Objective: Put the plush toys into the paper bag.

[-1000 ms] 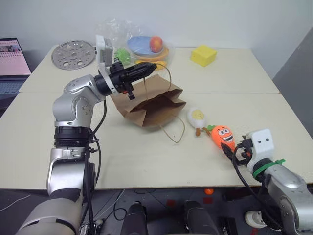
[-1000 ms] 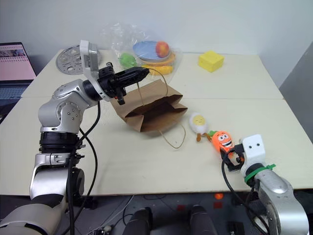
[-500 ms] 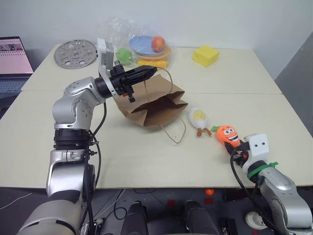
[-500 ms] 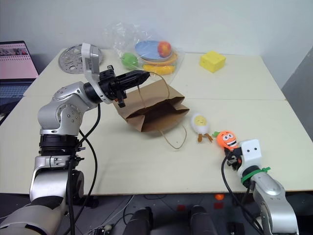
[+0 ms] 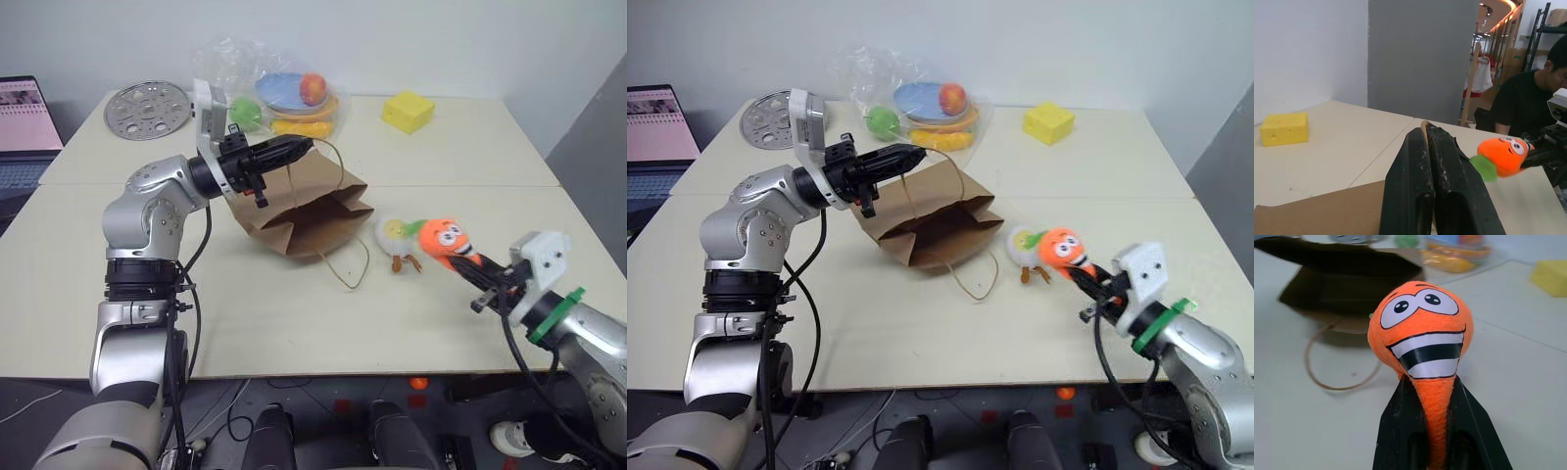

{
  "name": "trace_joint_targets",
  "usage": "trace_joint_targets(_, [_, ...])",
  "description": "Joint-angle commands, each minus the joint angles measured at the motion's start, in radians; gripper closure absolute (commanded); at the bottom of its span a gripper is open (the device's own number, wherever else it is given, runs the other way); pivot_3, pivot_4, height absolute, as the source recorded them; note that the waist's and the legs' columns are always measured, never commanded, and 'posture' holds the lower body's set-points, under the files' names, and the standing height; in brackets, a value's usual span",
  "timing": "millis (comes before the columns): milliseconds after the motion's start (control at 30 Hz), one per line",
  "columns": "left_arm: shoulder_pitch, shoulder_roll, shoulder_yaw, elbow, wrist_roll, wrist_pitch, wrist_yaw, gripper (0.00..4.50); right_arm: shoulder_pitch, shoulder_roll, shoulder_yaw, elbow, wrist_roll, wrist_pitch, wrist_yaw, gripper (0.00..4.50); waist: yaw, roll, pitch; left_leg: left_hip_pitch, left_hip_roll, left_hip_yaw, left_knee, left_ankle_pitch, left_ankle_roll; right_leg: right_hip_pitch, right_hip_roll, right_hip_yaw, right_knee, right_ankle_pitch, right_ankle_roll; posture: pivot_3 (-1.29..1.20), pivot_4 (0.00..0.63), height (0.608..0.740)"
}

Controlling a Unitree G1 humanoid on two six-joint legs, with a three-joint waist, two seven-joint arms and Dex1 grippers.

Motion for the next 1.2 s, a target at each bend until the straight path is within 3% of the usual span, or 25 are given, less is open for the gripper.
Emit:
trace_joint_targets(33, [-0.030,-0.014,-0.001,-0.011,-0.011,-0.025,-0.005,4.50,-0.133,0.072,0.149,0.069,-0.043,0.027,-0.062,4.48,0.002,0.000,0.000,0.000,0.000,0.000,0.000,0.000,0.000,0.000,0.000,0.000,0.000,0.000,0.000,0.00,0.150,0.740])
trace_joint_targets(367, [-0.014,-0.019,-0.011,-0.038,-0.013,-0.022,-0.003,4.50,-0.378,0.230,0.358,0.373,-0.215,-0.060,-0.099,4.48,0.007,0.000,0.000,-0.002,0.000,-0.001,-0.002,0.000,0.000,-0.002,0.000,-0.002,0.000,0.001,0.001,0.00,0.150,0.740])
trace_joint_targets(600, [-0.013,-0.030,-0.013,-0.058,-0.025,-0.007,0.003,4.50,-0.535,0.392,0.370,0.623,-0.270,-0.131,-0.132,4.48,0.003,0.000,0.000,-0.001,0.000,-0.001,-0.002,0.000,0.000,-0.002,0.000,-0.002,0.001,0.001,0.000,0.00,0.150,0.740])
trace_joint_targets(833, [-0.002,-0.034,-0.019,-0.079,-0.025,-0.002,0.000,4.50,-0.645,0.463,0.400,0.839,-0.341,-0.224,-0.111,4.48,0.004,0.000,0.000,-0.002,0.000,-0.002,-0.003,0.000,0.000,-0.002,0.000,-0.002,0.001,0.004,-0.003,0.00,0.150,0.740])
trace_joint_targets(1000, [-0.009,-0.036,-0.021,-0.076,-0.023,0.000,-0.003,4.50,-0.677,0.496,0.372,0.977,-0.365,-0.309,-0.110,2.77,0.004,0.000,0.000,-0.002,0.000,-0.002,-0.003,0.000,0.000,-0.002,0.000,-0.002,0.001,0.004,-0.003,0.00,0.150,0.740])
trace_joint_targets(1200, [-0.011,-0.034,-0.020,-0.073,-0.020,0.000,-0.002,4.50,-0.591,0.448,0.350,0.803,-0.357,-0.277,-0.077,0.53,0.006,0.000,0.000,-0.002,0.000,-0.002,-0.003,0.000,0.000,-0.002,0.000,-0.003,0.001,0.004,-0.003,0.00,0.150,0.740])
